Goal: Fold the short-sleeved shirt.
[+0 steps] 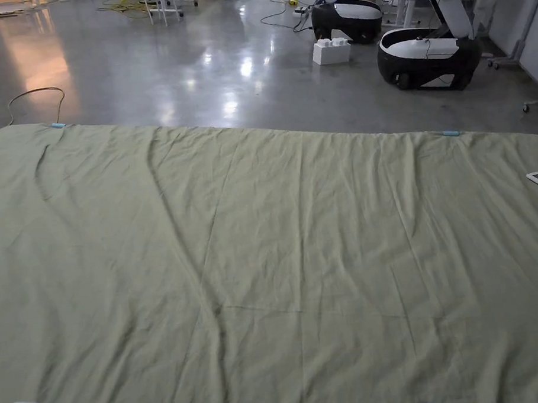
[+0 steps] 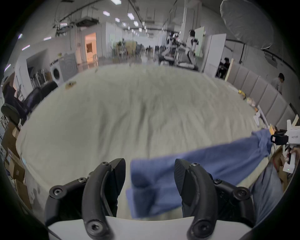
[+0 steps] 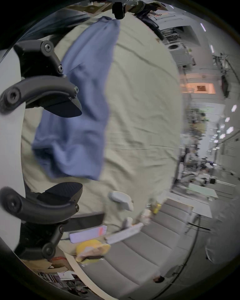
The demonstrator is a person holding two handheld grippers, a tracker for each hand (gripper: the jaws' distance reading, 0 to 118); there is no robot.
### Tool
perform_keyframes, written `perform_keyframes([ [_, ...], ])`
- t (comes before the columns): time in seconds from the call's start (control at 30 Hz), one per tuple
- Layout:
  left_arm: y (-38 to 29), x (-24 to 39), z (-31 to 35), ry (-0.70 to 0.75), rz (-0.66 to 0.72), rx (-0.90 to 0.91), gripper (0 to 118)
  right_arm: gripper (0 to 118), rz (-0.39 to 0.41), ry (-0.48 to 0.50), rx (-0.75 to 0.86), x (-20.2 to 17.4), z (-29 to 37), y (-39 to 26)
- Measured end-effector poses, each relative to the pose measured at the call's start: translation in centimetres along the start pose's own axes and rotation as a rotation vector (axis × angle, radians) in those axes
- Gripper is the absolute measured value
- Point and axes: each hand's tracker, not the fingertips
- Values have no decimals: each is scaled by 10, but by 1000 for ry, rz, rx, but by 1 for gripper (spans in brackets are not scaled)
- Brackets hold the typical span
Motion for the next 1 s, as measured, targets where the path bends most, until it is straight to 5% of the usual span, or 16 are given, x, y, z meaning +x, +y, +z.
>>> perform_keyframes([
  [0.27, 61, 27, -17, 49, -20, 323, 63, 82, -124, -40, 461, -31, 29, 77],
  [0.47, 97, 102, 23, 129, -43, 569, 61, 43, -94, -47, 653, -61, 35, 118],
  [0.57, 106, 112, 28, 138, -73, 604, 42, 18, -97, -36, 698, -68, 32, 126],
  [0.63, 107, 118, 30, 138, -97, 618, 14, 8, -115, -36, 704, -70, 30, 129],
  [0.8, 105, 126, 40, 128, -108, 650, 2, 1, -158, -45, 732, -72, 30, 127],
  [1.0, 104, 110, 35, 126, -97, 627, 0, 1, -116, -54, 758, -78, 33, 131],
])
